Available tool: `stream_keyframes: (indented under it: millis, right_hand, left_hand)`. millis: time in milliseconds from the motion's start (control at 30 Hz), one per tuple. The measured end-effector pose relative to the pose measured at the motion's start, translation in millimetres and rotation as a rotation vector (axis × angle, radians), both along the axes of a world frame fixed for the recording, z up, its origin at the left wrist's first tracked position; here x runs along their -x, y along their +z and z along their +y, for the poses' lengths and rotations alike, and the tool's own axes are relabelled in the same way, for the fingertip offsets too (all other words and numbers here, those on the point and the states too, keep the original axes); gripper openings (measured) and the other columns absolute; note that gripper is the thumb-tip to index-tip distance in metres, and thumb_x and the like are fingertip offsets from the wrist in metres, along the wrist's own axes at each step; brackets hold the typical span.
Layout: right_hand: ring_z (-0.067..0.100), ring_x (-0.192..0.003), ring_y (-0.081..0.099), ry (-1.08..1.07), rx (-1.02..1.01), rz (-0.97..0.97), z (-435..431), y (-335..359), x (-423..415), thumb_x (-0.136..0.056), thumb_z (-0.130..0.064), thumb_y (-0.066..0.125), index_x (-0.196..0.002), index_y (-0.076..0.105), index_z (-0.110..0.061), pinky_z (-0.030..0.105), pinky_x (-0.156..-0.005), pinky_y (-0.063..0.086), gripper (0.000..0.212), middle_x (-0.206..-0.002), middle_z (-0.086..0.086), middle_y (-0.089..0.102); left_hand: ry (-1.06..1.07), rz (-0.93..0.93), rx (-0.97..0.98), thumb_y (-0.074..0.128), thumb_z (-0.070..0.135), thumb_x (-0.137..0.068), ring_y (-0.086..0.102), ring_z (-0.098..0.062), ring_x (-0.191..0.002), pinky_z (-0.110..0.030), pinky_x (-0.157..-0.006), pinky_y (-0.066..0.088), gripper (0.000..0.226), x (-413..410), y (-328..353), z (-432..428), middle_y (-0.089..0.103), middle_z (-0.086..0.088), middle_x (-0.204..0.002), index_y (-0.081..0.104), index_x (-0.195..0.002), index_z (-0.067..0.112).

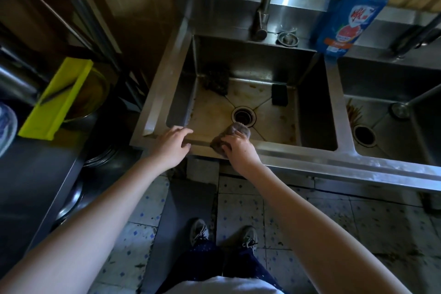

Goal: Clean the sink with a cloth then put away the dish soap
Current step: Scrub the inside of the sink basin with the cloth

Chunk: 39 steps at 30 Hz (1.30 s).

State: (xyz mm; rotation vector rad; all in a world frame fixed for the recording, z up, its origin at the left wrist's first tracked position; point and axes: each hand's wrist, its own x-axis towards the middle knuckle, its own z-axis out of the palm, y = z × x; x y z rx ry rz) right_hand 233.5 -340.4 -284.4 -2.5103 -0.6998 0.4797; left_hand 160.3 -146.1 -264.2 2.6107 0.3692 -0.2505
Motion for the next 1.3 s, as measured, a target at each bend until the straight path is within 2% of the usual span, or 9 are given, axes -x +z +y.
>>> stream_keyframes:
  millis: [167, 333, 533, 600, 733, 933, 1167, 1300]
  right_hand:
    - [0.028, -0.129, 0.040, 0.035, -0.010, 0.036, 24, 0, 4, -0.096, -0.017, 0.048, -0.120, 0.061, -0.013, 0.038, -0.098, 0.042, 0.028, -0.130, 0.012, 0.052]
    - [0.029, -0.141, 0.026, 0.111, 0.013, 0.033, 46, 1, 7, -0.097, -0.014, 0.047, -0.125, 0.058, -0.010, 0.040, -0.110, 0.032, 0.031, -0.137, 0.011, 0.051]
    - [0.029, -0.136, 0.033, 0.204, 0.037, -0.016, 66, 2, 9, -0.096, -0.007, 0.047, -0.126, 0.059, -0.010, 0.033, -0.113, 0.026, 0.032, -0.134, 0.010, 0.053]
    - [0.029, -0.135, 0.033, 0.238, 0.045, -0.035, 71, 1, 9, -0.095, -0.005, 0.048, -0.125, 0.060, -0.009, 0.033, -0.112, 0.027, 0.033, -0.133, 0.009, 0.054]
    - [0.032, -0.130, 0.039, 0.194, -0.010, 0.018, 84, 2, 11, -0.097, -0.011, 0.046, -0.120, 0.061, -0.011, 0.038, -0.103, 0.039, 0.028, -0.127, 0.011, 0.056]
    - [0.029, -0.136, 0.032, 0.233, 0.013, 0.036, 105, -3, 13, -0.098, -0.014, 0.044, -0.123, 0.059, -0.013, 0.038, -0.105, 0.039, 0.029, -0.132, 0.010, 0.053]
    - [0.028, -0.120, 0.044, 0.223, -0.046, 0.069, 120, -3, 13, -0.097, -0.015, 0.045, -0.120, 0.062, -0.014, 0.034, -0.095, 0.042, 0.029, -0.128, 0.013, 0.050]
    - [0.029, -0.122, 0.042, 0.233, -0.040, 0.064, 116, -3, 13, -0.097, -0.015, 0.045, -0.119, 0.062, -0.011, 0.035, -0.094, 0.041, 0.028, -0.126, 0.014, 0.052]
  left_hand:
    - [0.018, -0.016, 0.030, 0.055, 0.021, -0.092, 0.044, -0.022, -0.126, -0.032, -0.100, 0.036, 0.042, 8, -2, 13, 0.043, -0.003, -0.139, 0.047, -0.133, 0.019]
    - [0.031, -0.030, 0.020, 0.056, 0.019, -0.091, 0.045, -0.022, -0.124, -0.034, -0.100, 0.038, 0.042, 13, -3, 23, 0.046, -0.004, -0.137, 0.049, -0.132, 0.018]
    - [0.071, -0.059, 0.034, 0.058, 0.016, -0.089, 0.051, -0.023, -0.116, -0.034, -0.098, 0.042, 0.042, 20, -1, 38, 0.048, -0.007, -0.132, 0.051, -0.130, 0.014]
    - [0.084, -0.054, 0.030, 0.057, 0.018, -0.090, 0.051, -0.023, -0.118, -0.033, -0.097, 0.041, 0.041, 24, -1, 45, 0.048, -0.007, -0.133, 0.050, -0.131, 0.014]
    - [0.100, -0.038, -0.006, 0.056, 0.022, -0.091, 0.051, -0.024, -0.116, -0.036, -0.092, 0.044, 0.040, 31, -1, 57, 0.048, -0.005, -0.133, 0.050, -0.130, 0.017]
    - [0.145, -0.023, -0.010, 0.057, 0.022, -0.090, 0.051, -0.025, -0.116, -0.043, -0.095, 0.046, 0.040, 41, 2, 76, 0.049, -0.006, -0.132, 0.051, -0.129, 0.019]
    - [0.210, 0.011, -0.021, 0.056, 0.023, -0.090, 0.049, -0.029, -0.118, -0.042, -0.095, 0.044, 0.040, 56, 2, 95, 0.048, -0.008, -0.134, 0.051, -0.130, 0.019]
    - [0.237, 0.018, -0.023, 0.056, 0.022, -0.090, 0.051, -0.028, -0.115, -0.041, -0.093, 0.046, 0.039, 62, 1, 96, 0.049, -0.008, -0.132, 0.051, -0.129, 0.019]
